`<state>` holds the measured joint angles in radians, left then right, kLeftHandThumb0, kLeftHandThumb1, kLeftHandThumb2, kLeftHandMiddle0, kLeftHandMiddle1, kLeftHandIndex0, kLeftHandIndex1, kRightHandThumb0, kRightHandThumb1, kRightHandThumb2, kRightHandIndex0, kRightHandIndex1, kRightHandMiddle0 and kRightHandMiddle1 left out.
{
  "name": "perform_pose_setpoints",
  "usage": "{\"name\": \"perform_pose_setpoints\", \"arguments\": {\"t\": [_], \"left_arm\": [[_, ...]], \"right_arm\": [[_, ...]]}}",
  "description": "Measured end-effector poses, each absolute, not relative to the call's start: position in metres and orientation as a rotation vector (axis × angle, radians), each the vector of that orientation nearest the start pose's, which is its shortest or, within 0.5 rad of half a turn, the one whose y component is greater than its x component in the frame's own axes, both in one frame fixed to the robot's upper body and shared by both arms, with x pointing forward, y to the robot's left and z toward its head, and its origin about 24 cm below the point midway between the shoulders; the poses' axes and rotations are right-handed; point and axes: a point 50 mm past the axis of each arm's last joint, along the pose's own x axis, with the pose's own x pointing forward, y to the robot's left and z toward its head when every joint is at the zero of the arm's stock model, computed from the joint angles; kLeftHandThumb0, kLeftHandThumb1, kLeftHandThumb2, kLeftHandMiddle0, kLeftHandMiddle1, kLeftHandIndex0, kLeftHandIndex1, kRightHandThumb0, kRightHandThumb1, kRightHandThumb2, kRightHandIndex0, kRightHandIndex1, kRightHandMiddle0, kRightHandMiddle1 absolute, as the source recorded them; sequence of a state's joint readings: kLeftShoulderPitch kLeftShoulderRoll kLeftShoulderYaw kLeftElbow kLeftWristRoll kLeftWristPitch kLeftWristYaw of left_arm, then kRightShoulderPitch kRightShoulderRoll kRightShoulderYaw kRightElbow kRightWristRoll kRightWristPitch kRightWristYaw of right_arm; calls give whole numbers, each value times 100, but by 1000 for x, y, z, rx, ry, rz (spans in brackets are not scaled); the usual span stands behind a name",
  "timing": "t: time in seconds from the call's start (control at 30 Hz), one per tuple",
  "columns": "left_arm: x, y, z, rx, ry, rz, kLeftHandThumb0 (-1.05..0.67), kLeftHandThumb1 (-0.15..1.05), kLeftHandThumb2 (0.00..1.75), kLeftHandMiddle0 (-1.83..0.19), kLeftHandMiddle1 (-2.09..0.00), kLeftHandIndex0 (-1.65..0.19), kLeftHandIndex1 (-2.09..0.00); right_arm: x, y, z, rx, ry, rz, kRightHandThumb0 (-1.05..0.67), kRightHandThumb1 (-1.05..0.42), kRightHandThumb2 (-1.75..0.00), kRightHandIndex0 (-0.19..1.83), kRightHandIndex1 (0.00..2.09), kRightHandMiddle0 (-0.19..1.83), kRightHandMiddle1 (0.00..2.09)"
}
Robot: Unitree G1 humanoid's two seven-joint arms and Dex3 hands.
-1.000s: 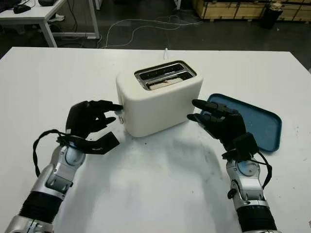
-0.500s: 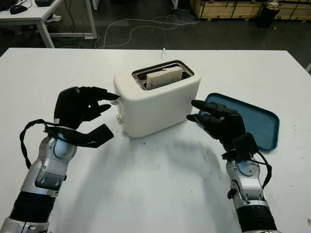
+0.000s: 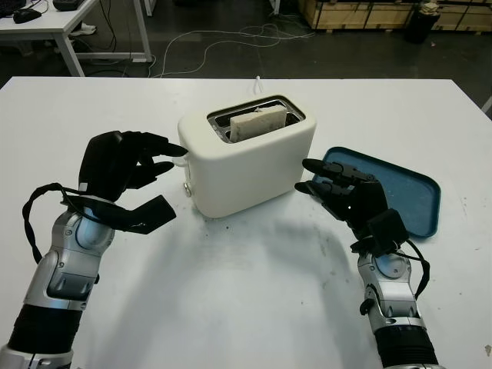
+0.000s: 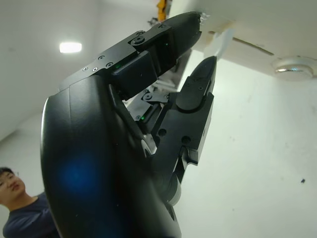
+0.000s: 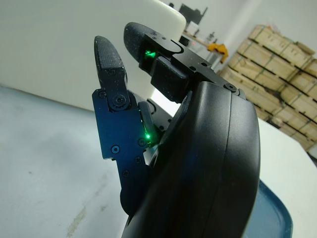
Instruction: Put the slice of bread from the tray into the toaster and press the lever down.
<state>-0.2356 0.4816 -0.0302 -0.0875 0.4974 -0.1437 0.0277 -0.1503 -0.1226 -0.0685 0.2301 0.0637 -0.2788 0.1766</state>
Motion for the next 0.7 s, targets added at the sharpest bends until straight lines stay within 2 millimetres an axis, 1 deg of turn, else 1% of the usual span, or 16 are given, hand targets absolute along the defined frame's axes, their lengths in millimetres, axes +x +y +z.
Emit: {"name": "perform_pose_setpoints", "arguments": {"t": [0.1, 0.17, 0.23, 0.37, 0.53, 0.7], "left_arm": [[285, 196, 151, 1022, -457, -55, -11, 80, 1, -88, -135, -124, -2], [285, 198, 151, 1052, -441, -71, -11, 80, 1, -91, -129, -124, -2], [285, 201, 152, 1087, -431, -84, -11, 79, 0, -93, -127, -125, -2], [287, 202, 157, 1151, -426, -105, -12, 78, 0, -94, -129, -125, -2], [291, 203, 163, 1188, -428, -130, -13, 78, 0, -94, -130, -126, -2], [295, 201, 170, 1263, -433, -169, -16, 78, 0, -91, -136, -127, -2]], "right_arm": [[279, -174, 56, -73, -196, 132, -48, -91, 0, 109, 23, 106, 0], [279, -174, 56, -73, -196, 132, -47, -91, 0, 109, 23, 105, 0], [279, -174, 56, -73, -196, 137, -47, -91, 0, 109, 23, 106, 0], [279, -174, 56, -72, -196, 138, -47, -91, 0, 109, 24, 106, 0], [279, -174, 56, -72, -196, 138, -48, -91, 0, 109, 24, 106, 0], [279, -174, 56, -72, -196, 138, -48, -91, 0, 109, 25, 106, 0]]}}
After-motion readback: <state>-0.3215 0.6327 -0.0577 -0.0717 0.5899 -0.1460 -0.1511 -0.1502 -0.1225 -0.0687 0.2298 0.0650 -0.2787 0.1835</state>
